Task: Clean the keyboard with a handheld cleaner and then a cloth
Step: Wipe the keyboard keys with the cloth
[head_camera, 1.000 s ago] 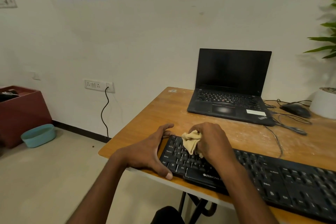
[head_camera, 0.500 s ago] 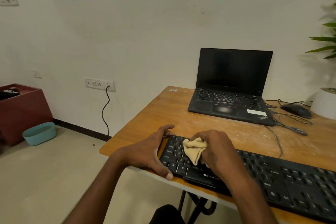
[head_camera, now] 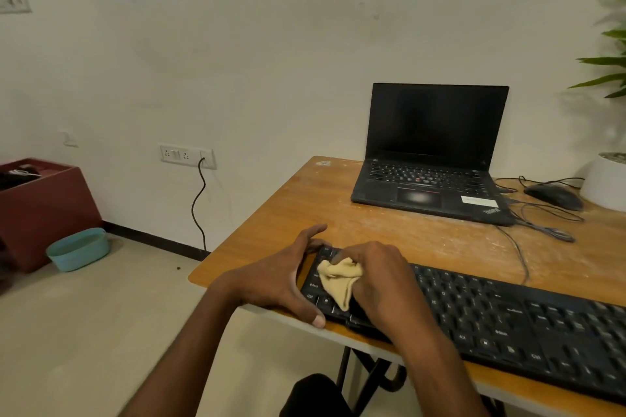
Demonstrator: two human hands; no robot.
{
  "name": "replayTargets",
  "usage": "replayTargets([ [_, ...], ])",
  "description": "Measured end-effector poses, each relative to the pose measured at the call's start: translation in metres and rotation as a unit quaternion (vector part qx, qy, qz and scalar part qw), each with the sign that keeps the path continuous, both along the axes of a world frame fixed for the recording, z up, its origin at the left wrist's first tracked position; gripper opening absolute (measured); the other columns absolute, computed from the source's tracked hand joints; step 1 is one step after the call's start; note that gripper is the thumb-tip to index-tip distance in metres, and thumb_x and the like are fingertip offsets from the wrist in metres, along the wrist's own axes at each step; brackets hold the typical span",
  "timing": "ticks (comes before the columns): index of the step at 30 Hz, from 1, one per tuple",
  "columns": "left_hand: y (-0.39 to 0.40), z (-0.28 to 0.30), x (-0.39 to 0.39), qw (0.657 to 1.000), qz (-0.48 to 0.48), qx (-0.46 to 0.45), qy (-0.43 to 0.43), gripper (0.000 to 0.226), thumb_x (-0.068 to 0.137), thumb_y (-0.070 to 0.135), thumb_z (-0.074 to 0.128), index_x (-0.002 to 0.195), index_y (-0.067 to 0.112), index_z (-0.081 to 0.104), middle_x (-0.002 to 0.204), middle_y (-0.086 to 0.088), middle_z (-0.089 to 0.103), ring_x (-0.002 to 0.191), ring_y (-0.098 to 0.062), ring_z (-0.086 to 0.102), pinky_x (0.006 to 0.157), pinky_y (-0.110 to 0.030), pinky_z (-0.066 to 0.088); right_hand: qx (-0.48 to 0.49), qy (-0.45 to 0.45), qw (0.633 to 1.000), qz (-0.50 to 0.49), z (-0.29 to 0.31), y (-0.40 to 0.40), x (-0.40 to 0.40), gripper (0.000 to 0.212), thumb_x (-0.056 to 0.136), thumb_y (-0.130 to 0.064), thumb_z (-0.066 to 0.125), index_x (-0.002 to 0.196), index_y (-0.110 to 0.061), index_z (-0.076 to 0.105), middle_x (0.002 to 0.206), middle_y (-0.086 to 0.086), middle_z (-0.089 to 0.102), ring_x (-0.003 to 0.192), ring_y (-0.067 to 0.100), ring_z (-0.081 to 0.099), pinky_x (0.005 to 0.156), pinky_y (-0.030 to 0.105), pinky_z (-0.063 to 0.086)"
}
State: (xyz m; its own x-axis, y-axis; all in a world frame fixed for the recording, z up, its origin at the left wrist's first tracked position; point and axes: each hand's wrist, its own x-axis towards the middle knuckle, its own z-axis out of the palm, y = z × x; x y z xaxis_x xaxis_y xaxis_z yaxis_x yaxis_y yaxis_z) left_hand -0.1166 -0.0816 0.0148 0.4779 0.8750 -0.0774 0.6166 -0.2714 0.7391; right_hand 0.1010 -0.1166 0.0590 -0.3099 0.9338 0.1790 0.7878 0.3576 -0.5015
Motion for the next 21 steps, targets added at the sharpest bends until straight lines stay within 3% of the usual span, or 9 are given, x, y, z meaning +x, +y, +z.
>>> replayTargets([
  [4,0.000,-0.001,0.000,1.000,0.001,0.002,-0.005,0.141,0.066,0.034,0.100,0.158,0.057,-0.004,0.161,0.014,0.029,0.145,-0.008,0.042,0.118,-0.031,0.046,-0.013,-0.008,1.000,-0.024,0.003,-0.006,0.013,0.046,0.085,0.004,0.064,0.114,-0.030,0.075,0.104,-0.005,0.073,0.087,0.011,0.062,0.065,0.023,0.047],
  [7,-0.001,-0.003,0.002,1.000,0.010,0.010,-0.003,0.142,0.066,0.035,0.101,0.158,0.058,-0.004,0.161,0.016,0.030,0.147,-0.009,0.039,0.121,-0.032,0.040,0.008,-0.017,1.000,-0.007,0.002,-0.006,-0.008,0.040,0.085,-0.002,0.067,0.110,-0.031,0.075,0.098,-0.005,0.070,0.089,0.014,0.062,0.075,0.032,0.054],
  [11,-0.001,-0.006,0.003,1.000,0.011,0.019,-0.005,0.145,0.067,0.028,0.102,0.161,0.051,-0.006,0.155,0.021,0.041,0.143,-0.001,0.045,0.119,-0.026,0.038,0.048,-0.001,0.997,0.058,0.004,-0.009,-0.032,0.032,0.086,-0.002,0.062,0.105,-0.023,0.076,0.093,-0.006,0.064,0.074,0.007,0.045,0.069,0.028,0.045],
  [16,-0.001,-0.004,0.001,1.000,0.017,0.017,0.001,0.141,0.066,0.033,0.102,0.158,0.056,-0.002,0.163,0.017,0.031,0.149,-0.006,0.037,0.122,-0.028,0.038,-0.008,-0.015,1.000,0.021,0.008,-0.012,-0.004,0.048,0.082,0.006,0.064,0.111,-0.030,0.076,0.108,-0.004,0.071,0.096,0.013,0.062,0.079,0.029,0.053],
  [21,0.000,-0.005,0.002,1.000,0.015,0.015,0.000,0.138,0.068,0.029,0.101,0.159,0.054,-0.001,0.162,0.015,0.029,0.145,-0.006,0.041,0.112,-0.018,0.044,-0.010,-0.038,0.999,-0.003,0.007,-0.018,0.012,0.043,0.085,-0.001,0.070,0.116,-0.030,0.074,0.115,-0.006,0.071,0.104,0.012,0.063,0.078,0.024,0.049],
])
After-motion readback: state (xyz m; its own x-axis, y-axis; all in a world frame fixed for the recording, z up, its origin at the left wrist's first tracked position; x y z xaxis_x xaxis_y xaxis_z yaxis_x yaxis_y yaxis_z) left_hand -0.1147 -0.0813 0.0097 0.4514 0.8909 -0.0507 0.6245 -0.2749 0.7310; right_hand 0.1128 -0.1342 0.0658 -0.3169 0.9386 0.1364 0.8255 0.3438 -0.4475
